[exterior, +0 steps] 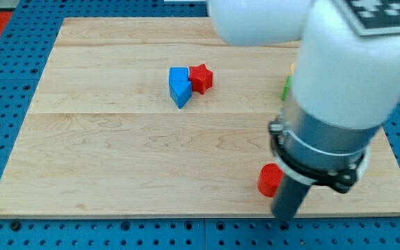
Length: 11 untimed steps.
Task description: Push the red circle towards the center
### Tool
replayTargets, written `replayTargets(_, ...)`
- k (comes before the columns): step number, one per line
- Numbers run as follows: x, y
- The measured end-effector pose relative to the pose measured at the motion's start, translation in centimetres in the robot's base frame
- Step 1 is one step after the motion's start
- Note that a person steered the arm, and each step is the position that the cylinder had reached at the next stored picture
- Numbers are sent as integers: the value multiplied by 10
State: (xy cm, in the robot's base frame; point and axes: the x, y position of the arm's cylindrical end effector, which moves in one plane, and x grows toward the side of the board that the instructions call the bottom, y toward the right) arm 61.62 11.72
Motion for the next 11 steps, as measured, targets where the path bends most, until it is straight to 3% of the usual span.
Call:
replayTargets(4,-39,2)
replayTargets(7,-41,-61)
replayTargets(11,-91,-116)
